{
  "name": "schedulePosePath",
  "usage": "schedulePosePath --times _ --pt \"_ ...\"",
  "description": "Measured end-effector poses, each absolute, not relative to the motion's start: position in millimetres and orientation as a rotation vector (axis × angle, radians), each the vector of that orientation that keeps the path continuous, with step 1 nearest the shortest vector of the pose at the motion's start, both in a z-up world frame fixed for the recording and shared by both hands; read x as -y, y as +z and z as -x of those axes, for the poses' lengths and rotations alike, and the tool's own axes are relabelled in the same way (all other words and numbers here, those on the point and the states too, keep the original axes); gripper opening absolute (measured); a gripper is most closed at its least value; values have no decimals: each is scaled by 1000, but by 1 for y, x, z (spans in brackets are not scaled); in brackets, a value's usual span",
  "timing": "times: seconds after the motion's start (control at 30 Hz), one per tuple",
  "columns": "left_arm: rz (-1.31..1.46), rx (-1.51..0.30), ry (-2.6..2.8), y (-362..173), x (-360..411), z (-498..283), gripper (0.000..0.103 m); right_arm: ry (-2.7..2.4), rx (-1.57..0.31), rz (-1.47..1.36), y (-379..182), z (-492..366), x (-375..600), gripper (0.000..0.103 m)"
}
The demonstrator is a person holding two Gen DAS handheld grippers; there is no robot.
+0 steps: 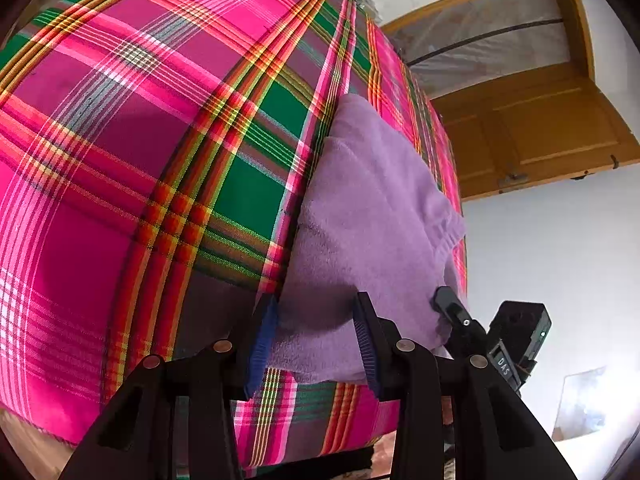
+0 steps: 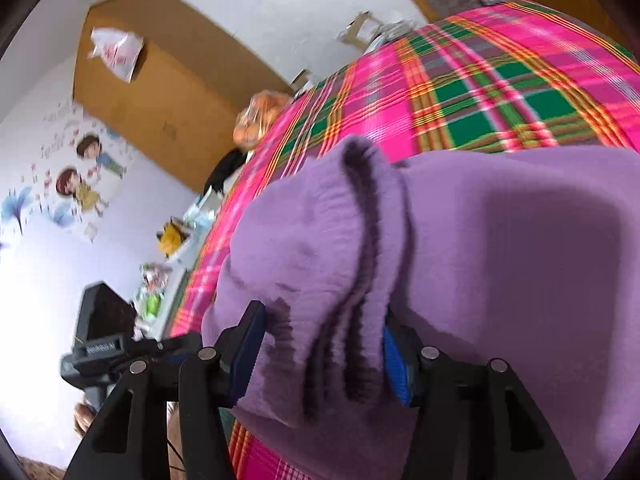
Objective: Fold clothes
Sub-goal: 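Lift the sweatshirt edge with the right gripper and fold it over, then release the sweatshirt from the right gripper and press the fold flat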
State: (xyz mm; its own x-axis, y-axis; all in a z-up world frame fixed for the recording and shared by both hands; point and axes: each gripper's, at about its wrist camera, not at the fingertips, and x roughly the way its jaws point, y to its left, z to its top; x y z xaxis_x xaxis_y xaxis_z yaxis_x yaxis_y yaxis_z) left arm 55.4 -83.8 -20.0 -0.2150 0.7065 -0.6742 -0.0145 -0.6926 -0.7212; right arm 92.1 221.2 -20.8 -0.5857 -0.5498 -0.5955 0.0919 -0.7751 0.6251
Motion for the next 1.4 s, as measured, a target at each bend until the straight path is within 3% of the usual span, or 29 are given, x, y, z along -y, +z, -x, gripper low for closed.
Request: schedulePosePath --times 0.1,0.27,0.53,0.9,1.07,1.4 --pt "1564 822 1952 -19 86 -56 40 -2386 765 -1153 -20 -93 -220 29" --pt "1558 824 1964 -16 98 -72 40 -2439 678 -1090 -6 -104 -214 22" --pt "1523 804 1980 -5 91 -74 40 -2516 694 -923 29 -139 -234 22" --pt "1563 734 1967 -10 74 -68 40 -2568 735 -1126 -20 -139 -259 25" --pt "1540 702 2006 -4 80 -73 40 -2665 659 -1106 -11 -139 -266 44" --pt "1496 633 2076 5 64 -65 40 -2748 590 -1013 17 -106 -278 44"
